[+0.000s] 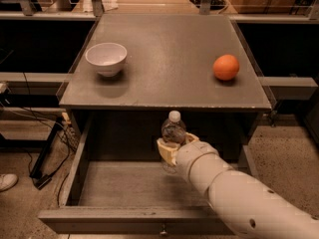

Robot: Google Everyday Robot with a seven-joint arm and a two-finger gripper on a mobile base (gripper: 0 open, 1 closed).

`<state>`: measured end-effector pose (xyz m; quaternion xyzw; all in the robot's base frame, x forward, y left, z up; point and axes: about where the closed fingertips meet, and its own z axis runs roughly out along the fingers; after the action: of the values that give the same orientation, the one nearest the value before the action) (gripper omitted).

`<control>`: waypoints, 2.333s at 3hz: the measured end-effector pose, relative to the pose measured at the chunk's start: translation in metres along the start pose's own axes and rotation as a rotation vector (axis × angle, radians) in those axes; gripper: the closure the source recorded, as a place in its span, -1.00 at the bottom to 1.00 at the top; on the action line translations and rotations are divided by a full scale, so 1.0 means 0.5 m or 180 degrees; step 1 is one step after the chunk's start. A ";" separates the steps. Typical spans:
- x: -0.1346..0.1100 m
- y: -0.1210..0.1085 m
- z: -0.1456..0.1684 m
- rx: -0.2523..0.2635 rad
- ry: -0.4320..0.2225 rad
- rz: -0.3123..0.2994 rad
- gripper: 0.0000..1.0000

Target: Place water bottle into top drawer

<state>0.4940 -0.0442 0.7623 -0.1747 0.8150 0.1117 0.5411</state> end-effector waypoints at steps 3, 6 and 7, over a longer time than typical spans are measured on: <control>0.007 -0.026 0.045 0.0117 -0.0061 0.0021 1.00; 0.076 -0.047 0.060 0.0236 0.0019 0.0182 1.00; 0.092 -0.050 0.062 0.0253 0.0013 0.0212 1.00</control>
Offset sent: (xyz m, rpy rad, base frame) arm 0.0279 -0.0100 -0.0169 0.0037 -0.0239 -0.0503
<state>0.5140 -0.0631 0.7081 -0.1261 0.8253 0.0968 0.5419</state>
